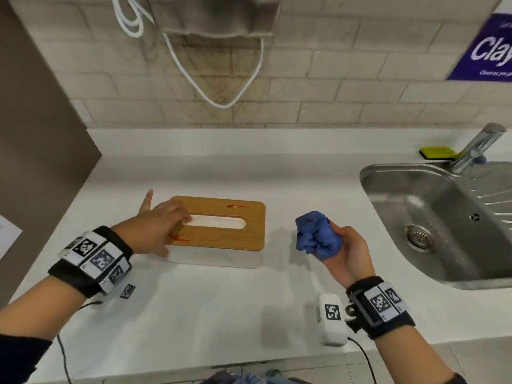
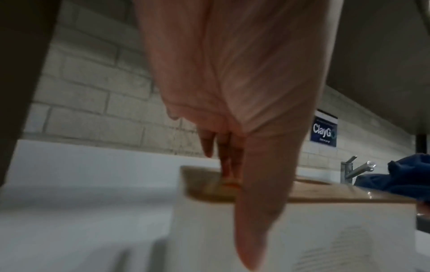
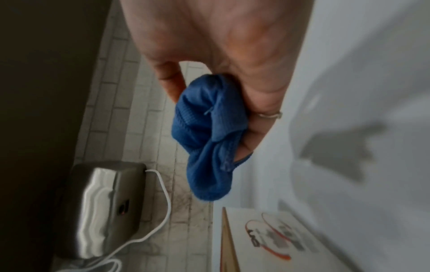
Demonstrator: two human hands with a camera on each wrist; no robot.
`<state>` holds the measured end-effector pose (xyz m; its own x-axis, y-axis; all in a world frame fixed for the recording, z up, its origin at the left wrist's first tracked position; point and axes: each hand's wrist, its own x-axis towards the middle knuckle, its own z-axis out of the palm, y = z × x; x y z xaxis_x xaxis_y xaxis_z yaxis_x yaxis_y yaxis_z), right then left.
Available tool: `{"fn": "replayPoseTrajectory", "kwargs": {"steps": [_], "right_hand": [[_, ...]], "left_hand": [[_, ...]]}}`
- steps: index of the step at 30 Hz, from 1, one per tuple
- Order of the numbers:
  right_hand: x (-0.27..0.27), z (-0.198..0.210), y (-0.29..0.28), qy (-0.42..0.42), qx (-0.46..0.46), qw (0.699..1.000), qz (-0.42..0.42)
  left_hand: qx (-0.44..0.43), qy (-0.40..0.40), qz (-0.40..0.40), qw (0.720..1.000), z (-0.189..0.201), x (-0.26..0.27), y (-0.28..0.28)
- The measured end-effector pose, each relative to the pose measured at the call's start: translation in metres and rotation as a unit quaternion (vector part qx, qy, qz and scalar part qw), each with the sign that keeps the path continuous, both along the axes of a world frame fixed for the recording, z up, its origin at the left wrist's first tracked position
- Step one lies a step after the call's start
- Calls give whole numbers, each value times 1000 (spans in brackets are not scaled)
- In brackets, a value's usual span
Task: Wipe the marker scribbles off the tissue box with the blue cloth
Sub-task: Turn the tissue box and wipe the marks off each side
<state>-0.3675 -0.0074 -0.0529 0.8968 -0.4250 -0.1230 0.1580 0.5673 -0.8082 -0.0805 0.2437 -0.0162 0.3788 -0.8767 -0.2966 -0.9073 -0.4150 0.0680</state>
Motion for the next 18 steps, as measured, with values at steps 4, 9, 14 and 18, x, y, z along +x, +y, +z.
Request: {"fn": "replayPoseTrajectory", "kwargs": {"steps": [4,9,14,18], "right_hand": [[3,-4,13,-35,25,999,-5],[5,-14,14,25,-73,996,-49],[-2,-18,14,36,-102,992,-68],[1,-24,14,25,-119,990,-71]], "left_hand": [[-109,23,15,994,-5,-59,-32],[-187,8,139,972,-32,-107,-81],[-186,-87,173,963,-37,-118,-91],[-187,-104,181,960,-41,-122,-96]]}}
